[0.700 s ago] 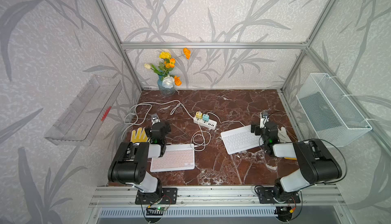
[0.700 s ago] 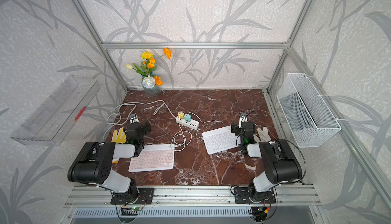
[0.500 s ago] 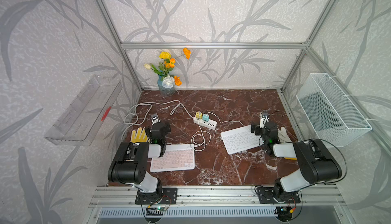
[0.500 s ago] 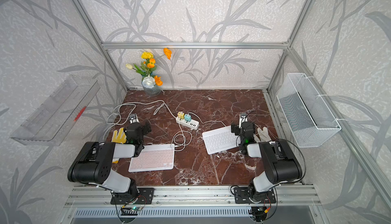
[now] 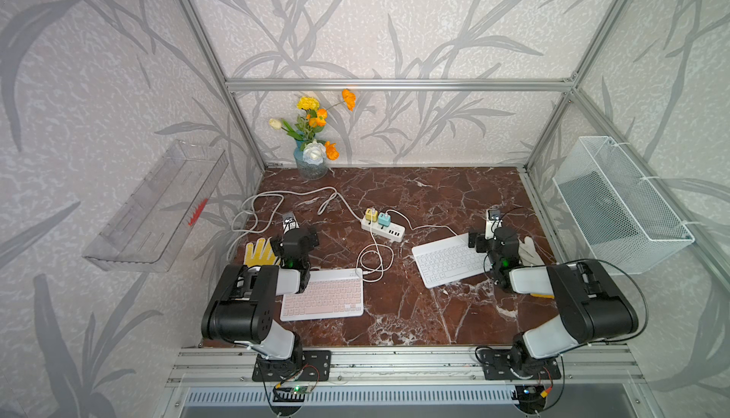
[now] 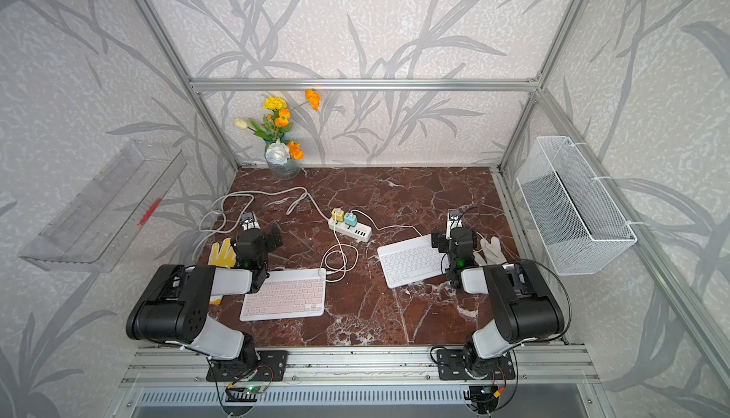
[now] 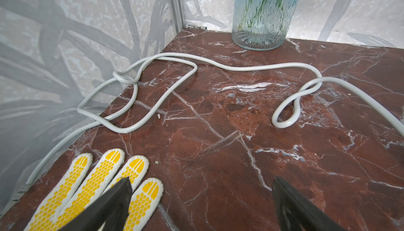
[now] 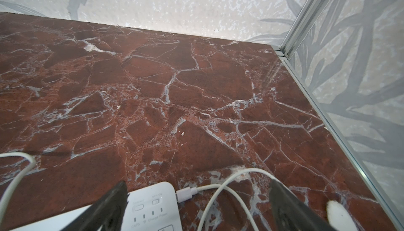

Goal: Unplug the wireless keyboard
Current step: Remove the plug from the socket.

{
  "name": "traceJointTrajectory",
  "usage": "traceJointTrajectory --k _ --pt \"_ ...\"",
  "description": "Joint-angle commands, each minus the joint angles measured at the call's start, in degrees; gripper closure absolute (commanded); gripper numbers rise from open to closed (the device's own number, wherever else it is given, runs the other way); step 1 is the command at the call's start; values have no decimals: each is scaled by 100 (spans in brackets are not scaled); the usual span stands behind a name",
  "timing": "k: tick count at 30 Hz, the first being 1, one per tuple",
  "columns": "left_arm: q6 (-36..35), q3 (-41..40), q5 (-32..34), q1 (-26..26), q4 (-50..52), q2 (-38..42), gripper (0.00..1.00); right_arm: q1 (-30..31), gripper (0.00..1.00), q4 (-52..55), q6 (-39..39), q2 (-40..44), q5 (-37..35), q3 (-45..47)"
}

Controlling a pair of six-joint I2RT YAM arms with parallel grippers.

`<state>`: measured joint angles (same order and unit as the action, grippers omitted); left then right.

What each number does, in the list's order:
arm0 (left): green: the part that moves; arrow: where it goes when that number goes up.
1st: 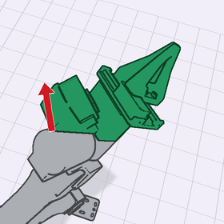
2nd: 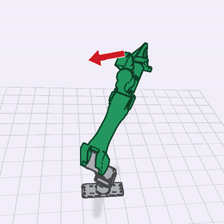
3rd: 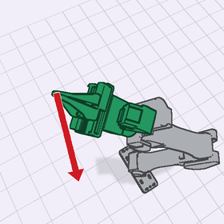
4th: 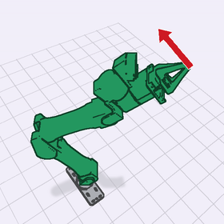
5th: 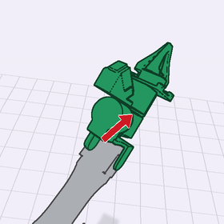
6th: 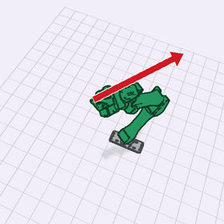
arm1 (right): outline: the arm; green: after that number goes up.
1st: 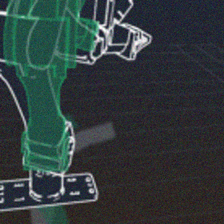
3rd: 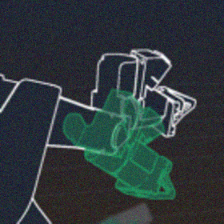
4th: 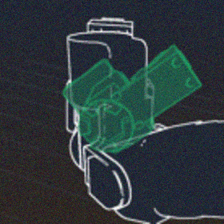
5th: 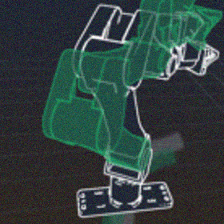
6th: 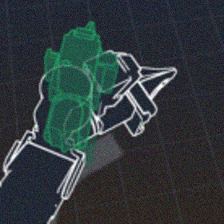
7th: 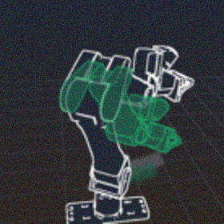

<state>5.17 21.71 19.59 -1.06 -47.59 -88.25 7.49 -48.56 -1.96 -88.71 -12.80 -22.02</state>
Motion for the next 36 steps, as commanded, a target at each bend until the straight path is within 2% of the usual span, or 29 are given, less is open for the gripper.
traceJointTrajectory --k 1,6,7,8,10,13,18,23,30,33,36 --pt "10 120 40 -9 5 80 0 12 1 -31 20 64 -4 -74" --pt "46 95 -149 81 -68 179 0 -50 0 7 -72 202 282 -141" --pt "7 198 -352 124 226 340 0 -54 1 879 -46 479 345 -413" --pt "-25 446 -570 164 937 562 0 -54 1 1766 -90 733 429 -732" --pt "-77 1133 -759 168 2440 872 0 -48 1 2308 -129 987 543 -993" --pt "-7 1841 -917 159 3476 1035 0 -45 1 2606 -139 1386 777 -1111" --pt "438 2587 -1693 165 4488 1225 1 -45 1 4105 -162 1917 1837 -1809" --pt "1089 3268 -2776 124 5574 1026 6 85 1 4565 219 2144 3208 -2149" --pt "1970 3159 -3607 -135 5448 811 8 1003 1 4876 46 2268 3668 -2184" --pt "2082 3216 -3729 -389 5489 585 11 1403 1 4773 90 2031 3898 -2215" --pt "2305 3268 -3976 -593 5431 331 14 1896 4 4710 35 1672 3815 -2364"
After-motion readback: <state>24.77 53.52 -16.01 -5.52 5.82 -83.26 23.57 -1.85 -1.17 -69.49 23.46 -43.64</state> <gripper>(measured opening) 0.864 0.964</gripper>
